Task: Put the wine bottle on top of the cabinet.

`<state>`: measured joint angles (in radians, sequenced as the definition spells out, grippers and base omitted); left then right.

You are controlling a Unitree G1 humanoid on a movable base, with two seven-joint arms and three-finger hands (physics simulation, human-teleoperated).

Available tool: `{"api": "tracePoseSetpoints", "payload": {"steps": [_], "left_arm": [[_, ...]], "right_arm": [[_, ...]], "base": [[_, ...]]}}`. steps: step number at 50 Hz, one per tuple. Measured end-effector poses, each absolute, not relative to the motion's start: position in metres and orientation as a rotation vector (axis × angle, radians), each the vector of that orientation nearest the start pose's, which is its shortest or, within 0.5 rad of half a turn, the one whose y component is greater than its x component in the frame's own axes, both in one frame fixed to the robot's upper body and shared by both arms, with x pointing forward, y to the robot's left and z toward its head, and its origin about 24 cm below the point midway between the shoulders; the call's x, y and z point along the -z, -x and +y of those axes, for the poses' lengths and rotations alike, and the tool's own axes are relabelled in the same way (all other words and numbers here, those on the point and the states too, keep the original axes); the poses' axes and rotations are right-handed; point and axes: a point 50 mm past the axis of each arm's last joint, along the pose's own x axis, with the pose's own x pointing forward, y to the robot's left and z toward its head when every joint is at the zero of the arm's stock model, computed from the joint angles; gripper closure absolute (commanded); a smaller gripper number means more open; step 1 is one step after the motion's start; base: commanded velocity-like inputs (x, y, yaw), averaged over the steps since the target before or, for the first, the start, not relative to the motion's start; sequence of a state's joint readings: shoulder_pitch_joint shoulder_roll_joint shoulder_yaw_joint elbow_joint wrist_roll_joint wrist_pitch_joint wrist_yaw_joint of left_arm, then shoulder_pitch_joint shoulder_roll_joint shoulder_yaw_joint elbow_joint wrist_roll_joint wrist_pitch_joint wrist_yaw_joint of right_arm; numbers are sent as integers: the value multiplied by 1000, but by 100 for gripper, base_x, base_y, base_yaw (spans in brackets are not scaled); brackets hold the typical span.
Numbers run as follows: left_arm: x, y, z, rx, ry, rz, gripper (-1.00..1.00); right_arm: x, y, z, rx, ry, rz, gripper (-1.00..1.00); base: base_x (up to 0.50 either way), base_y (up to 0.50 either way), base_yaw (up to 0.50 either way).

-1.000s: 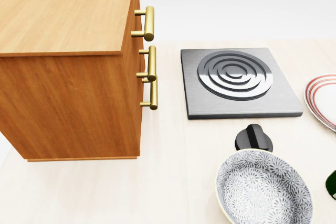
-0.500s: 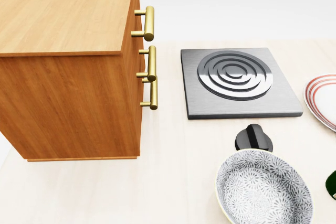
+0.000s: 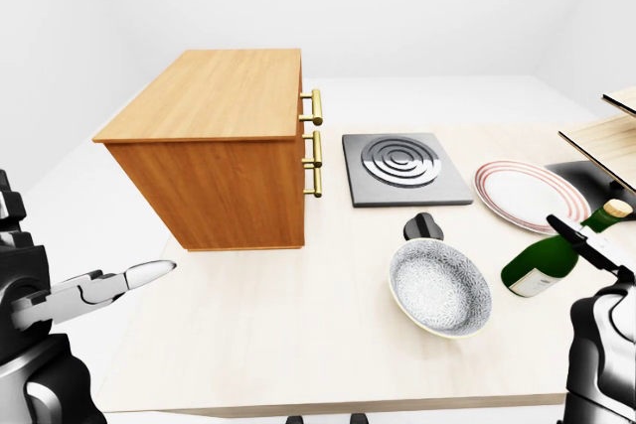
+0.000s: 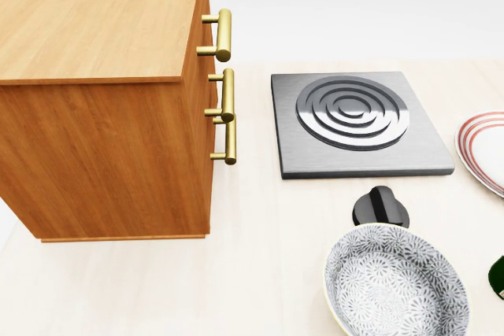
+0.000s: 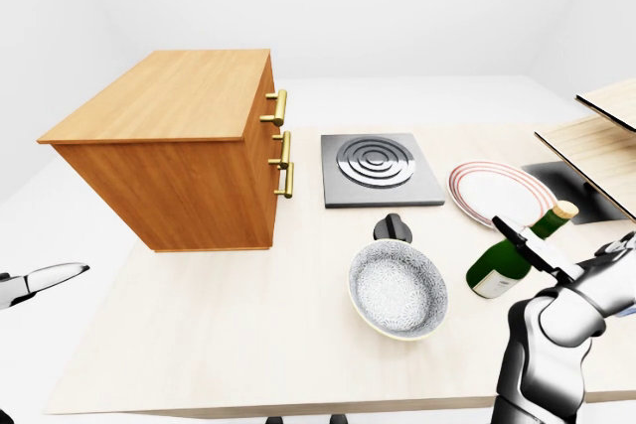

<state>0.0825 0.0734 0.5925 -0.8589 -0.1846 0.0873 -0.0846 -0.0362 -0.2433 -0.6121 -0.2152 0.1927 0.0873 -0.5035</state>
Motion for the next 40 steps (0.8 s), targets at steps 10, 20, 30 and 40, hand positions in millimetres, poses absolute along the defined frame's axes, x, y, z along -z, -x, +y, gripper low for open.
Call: {"api": "tracePoseSetpoints", "payload": {"steps": [10,20,30,40], "left_arm": [[-212,-152,250,-379,-187,-720,-100],[-212,-152,250,-380,-187,-718,-100],[-212,-151,250,-380,-189,-718,-100],[-211,-152,250,-381,-190,-715,-100]], "right_arm": [[-130,-202,-337,1018,92,-293,-100],[-127,-207,-337,991,140,-265,-100],[-123,-207,-340,983,159,-240,-100],[-120,-206,-343,992,163,-224,-100]], "base": [[0,0,0],[0,0,0],[0,0,0],[0,0,0]]}}
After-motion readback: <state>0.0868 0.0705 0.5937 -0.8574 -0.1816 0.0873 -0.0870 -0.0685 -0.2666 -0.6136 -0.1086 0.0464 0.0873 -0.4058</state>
